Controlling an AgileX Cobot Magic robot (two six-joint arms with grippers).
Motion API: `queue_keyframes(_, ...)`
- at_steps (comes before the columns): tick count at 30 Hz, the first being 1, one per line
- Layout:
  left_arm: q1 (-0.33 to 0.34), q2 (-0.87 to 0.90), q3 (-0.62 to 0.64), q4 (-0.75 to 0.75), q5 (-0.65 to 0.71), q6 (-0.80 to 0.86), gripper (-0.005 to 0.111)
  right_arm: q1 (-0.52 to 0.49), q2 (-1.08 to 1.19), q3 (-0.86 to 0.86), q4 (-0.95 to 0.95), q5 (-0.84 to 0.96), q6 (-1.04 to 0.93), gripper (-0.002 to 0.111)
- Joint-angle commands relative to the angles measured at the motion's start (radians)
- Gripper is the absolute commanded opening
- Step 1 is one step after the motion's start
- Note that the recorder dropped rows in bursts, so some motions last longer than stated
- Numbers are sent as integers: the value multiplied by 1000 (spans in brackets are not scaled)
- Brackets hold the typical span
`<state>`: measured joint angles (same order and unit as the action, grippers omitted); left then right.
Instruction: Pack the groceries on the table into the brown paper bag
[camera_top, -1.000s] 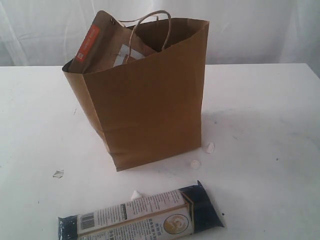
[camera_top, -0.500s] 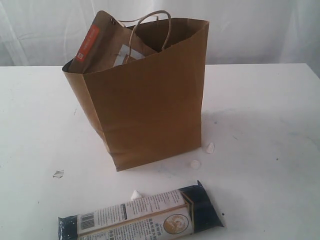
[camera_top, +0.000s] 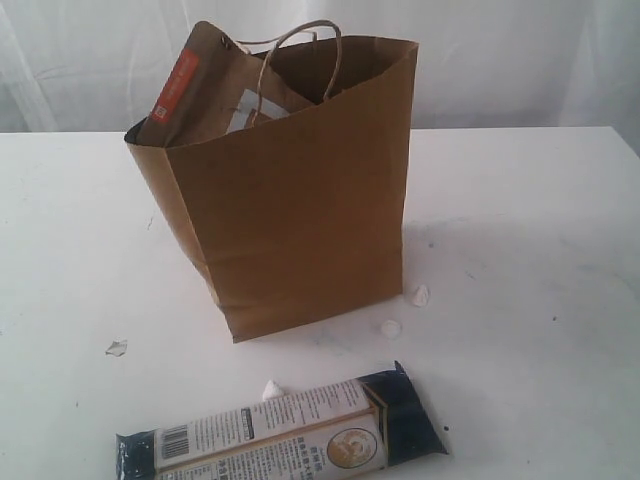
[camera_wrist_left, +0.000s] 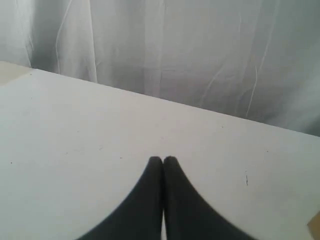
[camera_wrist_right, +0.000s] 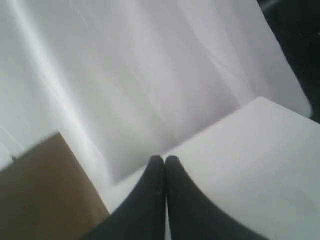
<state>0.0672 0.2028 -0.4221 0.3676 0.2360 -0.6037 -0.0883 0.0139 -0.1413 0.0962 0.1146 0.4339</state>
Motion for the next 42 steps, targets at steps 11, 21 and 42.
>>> queue_keyframes(11,-109,-174,141,-2,20,16,0,-5,24,-3,36,-601,41,0)
queue_keyframes(21,-109,-174,249,37,176,-73,0,-5,361,-422,-240,-820,41,0)
queue_keyframes(42,-109,-174,249,30,176,-73,0,-5,1293,-743,-1072,873,352,0)
